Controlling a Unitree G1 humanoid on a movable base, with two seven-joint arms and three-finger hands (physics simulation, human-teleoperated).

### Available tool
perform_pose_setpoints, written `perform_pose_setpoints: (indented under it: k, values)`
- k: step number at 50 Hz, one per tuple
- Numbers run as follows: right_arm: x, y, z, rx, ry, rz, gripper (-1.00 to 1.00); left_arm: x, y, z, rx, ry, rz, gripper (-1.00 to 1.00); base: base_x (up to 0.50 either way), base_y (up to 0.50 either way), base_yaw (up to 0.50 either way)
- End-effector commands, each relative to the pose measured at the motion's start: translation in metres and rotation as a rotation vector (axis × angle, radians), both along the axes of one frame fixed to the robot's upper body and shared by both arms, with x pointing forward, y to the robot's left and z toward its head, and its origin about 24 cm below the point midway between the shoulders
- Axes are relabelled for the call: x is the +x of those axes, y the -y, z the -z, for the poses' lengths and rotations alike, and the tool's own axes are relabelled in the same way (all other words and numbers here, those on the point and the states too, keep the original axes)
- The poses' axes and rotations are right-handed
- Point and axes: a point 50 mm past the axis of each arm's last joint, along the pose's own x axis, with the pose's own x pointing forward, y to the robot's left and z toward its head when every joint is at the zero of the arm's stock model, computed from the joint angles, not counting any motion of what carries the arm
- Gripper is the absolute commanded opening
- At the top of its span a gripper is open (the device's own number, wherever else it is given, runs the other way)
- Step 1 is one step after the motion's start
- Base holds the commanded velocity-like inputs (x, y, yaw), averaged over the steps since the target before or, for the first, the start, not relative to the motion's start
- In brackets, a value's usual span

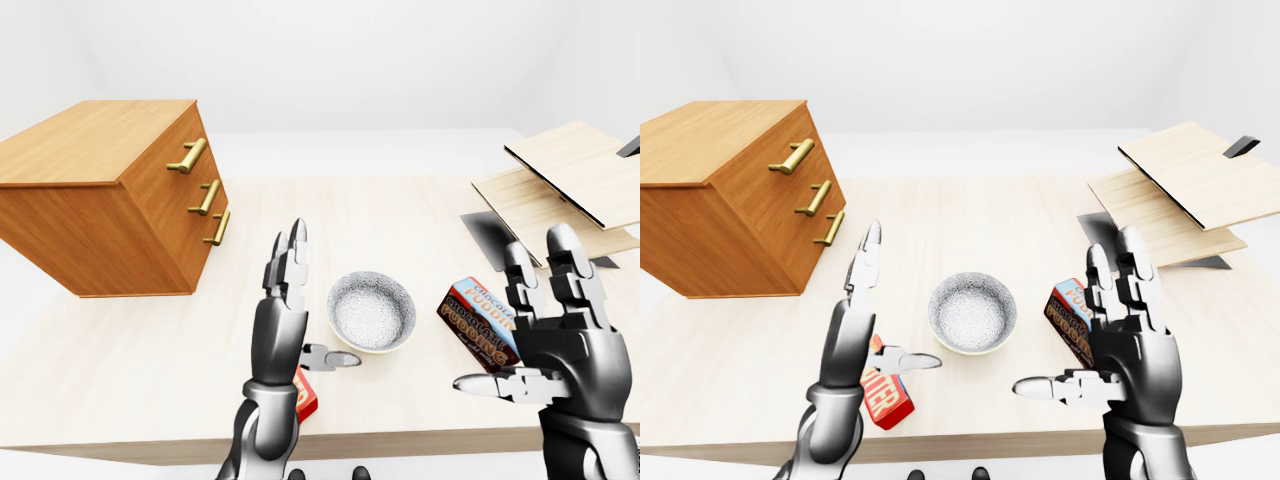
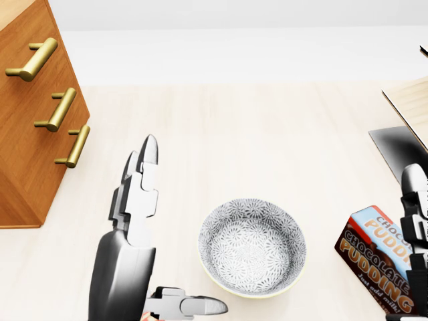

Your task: Close the top drawer of the cabinet and put the bowl on top of it.

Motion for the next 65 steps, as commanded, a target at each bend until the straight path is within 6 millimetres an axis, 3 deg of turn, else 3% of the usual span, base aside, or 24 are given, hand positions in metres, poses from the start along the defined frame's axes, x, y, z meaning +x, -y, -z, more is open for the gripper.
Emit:
perform_pose_setpoints:
  k: [1,22,43,65]
  values:
    - [0.002,-0.002,0.001,0.0,-0.008,-0.006,1.0,-0.002,0.01,0.012,0.073,-0.004,-0.019,1.0,0.0,0.0,0.0]
    - [0.0,0.0,0.0,0.0,0.002,-0.003,1.0,-0.001,0.019,0.027,0.139,0.002,-0.065,1.0,0.0,0.0,0.0]
    - [-0.003,0.002,-0.003,0.001,0.019,0.005,1.0,0.007,0.033,0.034,0.224,0.12,-0.178,1.0,0.0,0.0,0.0]
    - [-0.004,0.004,-0.005,0.005,0.031,0.011,1.0,0.003,0.056,0.061,0.359,0.07,-0.098,1.0,0.0,0.0,0.0]
